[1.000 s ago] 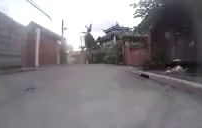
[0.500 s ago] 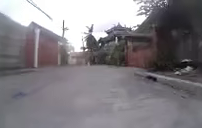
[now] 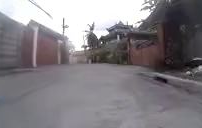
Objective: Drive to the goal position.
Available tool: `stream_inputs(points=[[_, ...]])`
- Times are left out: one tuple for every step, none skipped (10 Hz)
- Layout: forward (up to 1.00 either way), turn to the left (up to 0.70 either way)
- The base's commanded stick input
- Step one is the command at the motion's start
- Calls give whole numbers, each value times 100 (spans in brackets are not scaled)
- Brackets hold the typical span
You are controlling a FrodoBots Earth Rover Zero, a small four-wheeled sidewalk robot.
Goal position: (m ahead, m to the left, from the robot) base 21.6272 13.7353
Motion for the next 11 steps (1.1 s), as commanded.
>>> stream_inputs(points=[[100, 0], [100, 0], [100, 0], [100, 0], [100, 0], [100, 0], [100, 0], [100, 0], [100, 0], [100, 0], [100, 0]])
